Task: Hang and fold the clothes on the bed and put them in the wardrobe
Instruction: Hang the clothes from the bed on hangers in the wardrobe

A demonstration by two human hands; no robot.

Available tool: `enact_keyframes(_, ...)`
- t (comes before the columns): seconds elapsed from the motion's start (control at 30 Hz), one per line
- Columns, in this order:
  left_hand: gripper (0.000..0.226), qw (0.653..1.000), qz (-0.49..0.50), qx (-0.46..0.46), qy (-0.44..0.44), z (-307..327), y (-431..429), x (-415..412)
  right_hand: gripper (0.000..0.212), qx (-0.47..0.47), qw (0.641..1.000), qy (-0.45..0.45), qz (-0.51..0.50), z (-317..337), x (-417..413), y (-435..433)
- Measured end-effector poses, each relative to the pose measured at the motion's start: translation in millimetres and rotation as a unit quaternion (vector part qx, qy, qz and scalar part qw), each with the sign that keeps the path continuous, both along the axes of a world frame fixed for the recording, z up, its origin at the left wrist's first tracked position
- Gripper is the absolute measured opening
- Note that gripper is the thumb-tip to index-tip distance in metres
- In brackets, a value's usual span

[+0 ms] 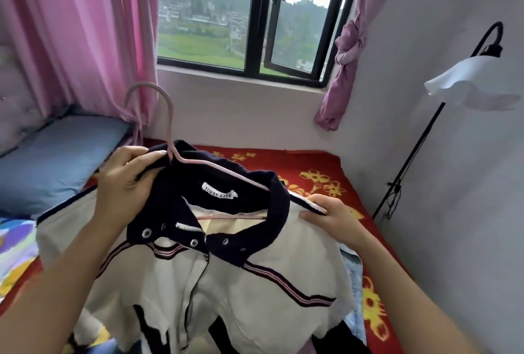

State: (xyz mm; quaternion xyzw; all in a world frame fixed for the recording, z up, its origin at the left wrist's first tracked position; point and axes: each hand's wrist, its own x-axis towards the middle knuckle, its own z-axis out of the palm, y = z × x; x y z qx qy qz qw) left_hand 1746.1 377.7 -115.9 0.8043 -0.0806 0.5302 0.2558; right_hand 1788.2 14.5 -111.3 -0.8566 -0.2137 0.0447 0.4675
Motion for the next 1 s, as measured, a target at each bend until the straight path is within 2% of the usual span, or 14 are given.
enact_keyframes(0.1,0.021,0.999,0.033,0.015,0.023,-4.4,4.9,-3.7,0.005,-0.103,0.964,-0.241,-0.042,-9.1,3.8,10.0)
enact_keyframes(0.17,0.023,0.999,0.036,0.011,0.039,-2.2,7.0,-5.1,0.017,-0.175,0.897,-0.398,-0.082,-10.5,4.0,15.2)
enact_keyframes(0.23,0.025,0.998,0.025,0.004,0.055,-0.7,8.1,-4.6,0.041,-0.218,0.846,-0.475,-0.104,-8.9,3.2,20.6)
enact_keyframes(0.3,0.027,0.997,0.020,0.000,0.076,0.4,5.8,-4.5,0.053,-0.244,0.820,-0.504,-0.118,-13.2,1.0,23.5)
enact_keyframes(0.33,0.029,0.996,0.021,-0.007,0.088,0.7,4.0,-4.8,0.045,-0.255,0.813,-0.506,-0.132,-15.6,0.3,25.1)
enact_keyframes(0.4,0.032,0.994,0.018,-0.037,0.103,0.2,0.7,-5.3,0.023,-0.285,0.846,-0.428,-0.144,-18.5,0.1,26.6)
enact_keyframes(0.47,0.035,0.990,-0.001,-0.087,0.108,0.6,-1.6,-5.4,0.043,-0.326,0.892,-0.289,-0.121,-13.6,5.3,23.1)
enact_keyframes(0.53,0.036,0.983,-0.026,-0.138,0.118,0.5,-4.8,-4.6,0.060,-0.317,0.926,-0.201,-0.048,-2.0,9.1,19.1)
enact_keyframes(0.67,0.038,0.972,-0.035,-0.189,0.137,-0.5,-12.9,-5.5,0.063,-0.194,0.970,-0.134,0.058,18.7,6.4,35.6)
enact_keyframes(0.73,0.036,0.971,-0.036,-0.186,0.145,0.9,-12.4,-8.6,0.053,-0.100,0.989,-0.068,0.082,20.4,7.6,41.7)
enact_keyframes(0.83,0.034,0.966,-0.043,-0.188,0.170,4.1,-12.5,-13.9,0.032,0.029,0.998,-0.003,0.056,27.0,10.2,46.3)
enact_keyframes(0.9,0.036,0.958,-0.059,-0.207,0.188,6.3,-15.2,-16.4,0.035,-0.042,0.998,-0.022,0.040,31.0,12.4,57.7)
enact_keyframes(0.97,0.036,0.947,-0.087,-0.230,0.207,7.5,-19.7,-16.4,0.049,-0.193,0.972,-0.129,0.040,27.7,13.6,75.0)
enact_keyframes(1.0,0.036,0.943,-0.100,-0.236,0.213,7.6,-22.1,-15.7,0.046,-0.250,0.946,-0.202,0.039,24.8,11.9,86.1)
